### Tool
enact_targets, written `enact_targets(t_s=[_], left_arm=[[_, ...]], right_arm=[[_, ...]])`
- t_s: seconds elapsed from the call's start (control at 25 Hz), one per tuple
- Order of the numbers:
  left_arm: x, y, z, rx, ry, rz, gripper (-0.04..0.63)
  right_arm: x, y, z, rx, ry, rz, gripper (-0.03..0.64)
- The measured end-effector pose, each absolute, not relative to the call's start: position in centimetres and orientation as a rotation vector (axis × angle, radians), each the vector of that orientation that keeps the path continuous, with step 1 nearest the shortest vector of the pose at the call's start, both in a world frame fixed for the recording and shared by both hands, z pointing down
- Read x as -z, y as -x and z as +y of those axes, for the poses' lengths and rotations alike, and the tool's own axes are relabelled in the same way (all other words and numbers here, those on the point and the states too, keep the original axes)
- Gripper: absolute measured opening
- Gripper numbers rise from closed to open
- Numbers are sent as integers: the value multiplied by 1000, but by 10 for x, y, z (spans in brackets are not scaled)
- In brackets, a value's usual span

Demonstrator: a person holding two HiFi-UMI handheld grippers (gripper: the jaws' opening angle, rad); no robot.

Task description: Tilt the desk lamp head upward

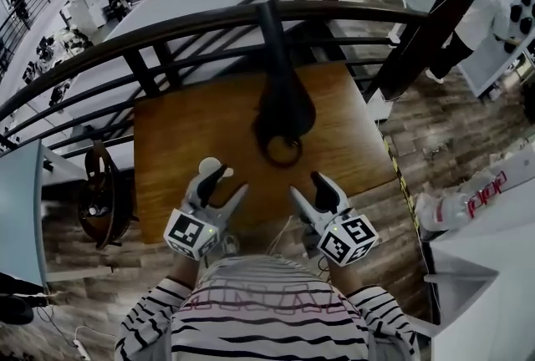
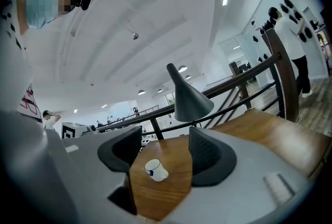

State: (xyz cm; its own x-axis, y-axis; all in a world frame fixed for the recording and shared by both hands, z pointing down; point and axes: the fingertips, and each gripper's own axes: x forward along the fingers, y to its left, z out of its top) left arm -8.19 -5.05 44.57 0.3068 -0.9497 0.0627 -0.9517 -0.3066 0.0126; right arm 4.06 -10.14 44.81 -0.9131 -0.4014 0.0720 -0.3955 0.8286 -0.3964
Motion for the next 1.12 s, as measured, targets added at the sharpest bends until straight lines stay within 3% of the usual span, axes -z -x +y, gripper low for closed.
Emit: enact_targets(t_s=[0.64,1.12], left_arm=[[-440,193,-71,-37,-2612,-1607,230],[-451,208,-106,-20,-2641,-1497,230]], right_arm=[[-446,53,-124,665,945,2872,272],[-457,53,-142,705,1085,2807,272]])
